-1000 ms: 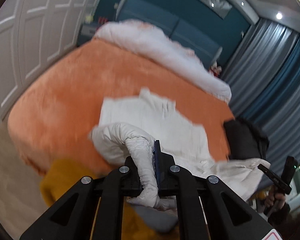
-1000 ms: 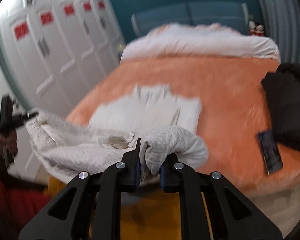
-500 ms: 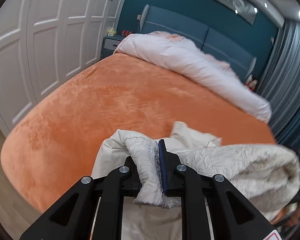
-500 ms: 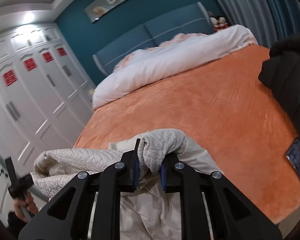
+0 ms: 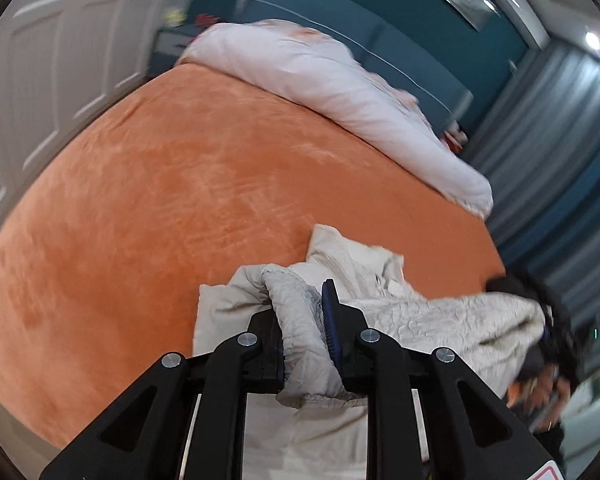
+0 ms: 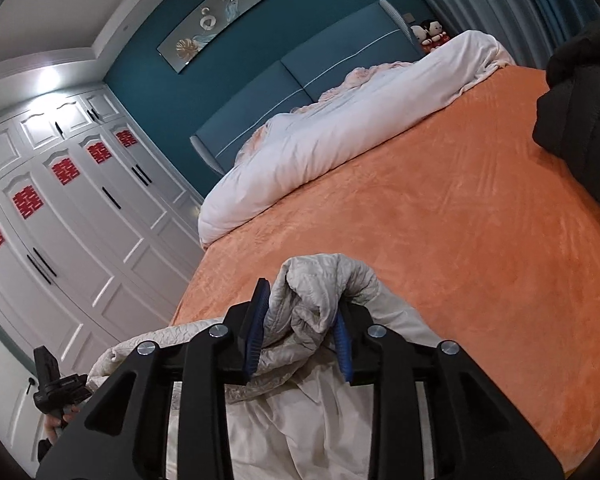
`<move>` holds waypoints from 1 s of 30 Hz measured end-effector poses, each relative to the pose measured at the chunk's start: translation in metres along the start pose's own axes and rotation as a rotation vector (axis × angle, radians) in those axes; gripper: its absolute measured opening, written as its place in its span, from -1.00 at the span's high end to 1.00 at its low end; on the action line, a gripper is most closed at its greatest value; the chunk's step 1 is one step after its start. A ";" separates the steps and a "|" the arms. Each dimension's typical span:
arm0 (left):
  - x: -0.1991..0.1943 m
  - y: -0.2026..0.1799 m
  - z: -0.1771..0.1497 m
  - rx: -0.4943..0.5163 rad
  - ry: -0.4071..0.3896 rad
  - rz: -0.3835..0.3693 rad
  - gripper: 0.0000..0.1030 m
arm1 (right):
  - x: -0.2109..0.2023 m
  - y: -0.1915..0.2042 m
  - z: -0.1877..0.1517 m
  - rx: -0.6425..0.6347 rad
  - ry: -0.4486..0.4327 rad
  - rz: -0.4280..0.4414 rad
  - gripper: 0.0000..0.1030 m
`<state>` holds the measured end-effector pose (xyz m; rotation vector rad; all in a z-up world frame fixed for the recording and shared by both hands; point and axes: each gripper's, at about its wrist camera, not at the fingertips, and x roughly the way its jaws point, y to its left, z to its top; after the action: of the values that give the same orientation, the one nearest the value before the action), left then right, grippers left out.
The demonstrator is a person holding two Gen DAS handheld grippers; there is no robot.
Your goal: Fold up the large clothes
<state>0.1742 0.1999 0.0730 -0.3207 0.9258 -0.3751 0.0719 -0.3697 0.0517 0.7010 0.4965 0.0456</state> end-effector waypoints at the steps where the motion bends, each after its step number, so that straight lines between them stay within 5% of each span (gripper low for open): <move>1: 0.000 -0.001 0.001 0.008 0.007 0.000 0.61 | 0.002 -0.005 0.001 0.041 0.002 0.033 0.45; 5: 0.015 0.007 0.004 0.018 0.070 0.006 0.60 | 0.006 -0.017 0.005 0.107 0.025 0.105 0.41; 9: 0.029 0.032 -0.007 0.100 0.277 0.008 0.41 | -0.019 -0.034 0.009 0.112 -0.029 0.027 0.24; 10: 0.024 0.038 -0.008 0.107 0.268 0.044 0.39 | -0.027 -0.041 0.010 0.129 -0.043 0.017 0.24; 12: -0.005 0.054 -0.007 0.121 0.183 0.179 -0.12 | -0.045 -0.044 0.010 0.105 -0.050 -0.031 0.24; 14: -0.038 0.067 -0.006 0.101 0.049 0.263 -0.16 | -0.055 -0.030 0.004 -0.003 -0.039 -0.086 0.24; 17: -0.072 0.067 -0.004 0.039 -0.084 0.289 -0.18 | -0.045 0.006 -0.018 -0.177 0.014 -0.126 0.24; 21: -0.057 0.008 -0.016 0.133 -0.225 0.268 -0.38 | 0.015 0.077 -0.068 -0.405 0.124 -0.141 0.25; 25: 0.004 -0.052 -0.046 0.282 -0.227 0.283 -0.54 | 0.067 0.126 -0.109 -0.550 0.198 -0.133 0.26; 30: 0.097 -0.075 -0.066 0.299 -0.108 0.342 -0.57 | 0.122 0.143 -0.121 -0.626 0.255 -0.205 0.26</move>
<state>0.1599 0.0830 -0.0009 0.0918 0.7874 -0.1743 0.1426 -0.1613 0.0106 0.0271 0.7508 0.0936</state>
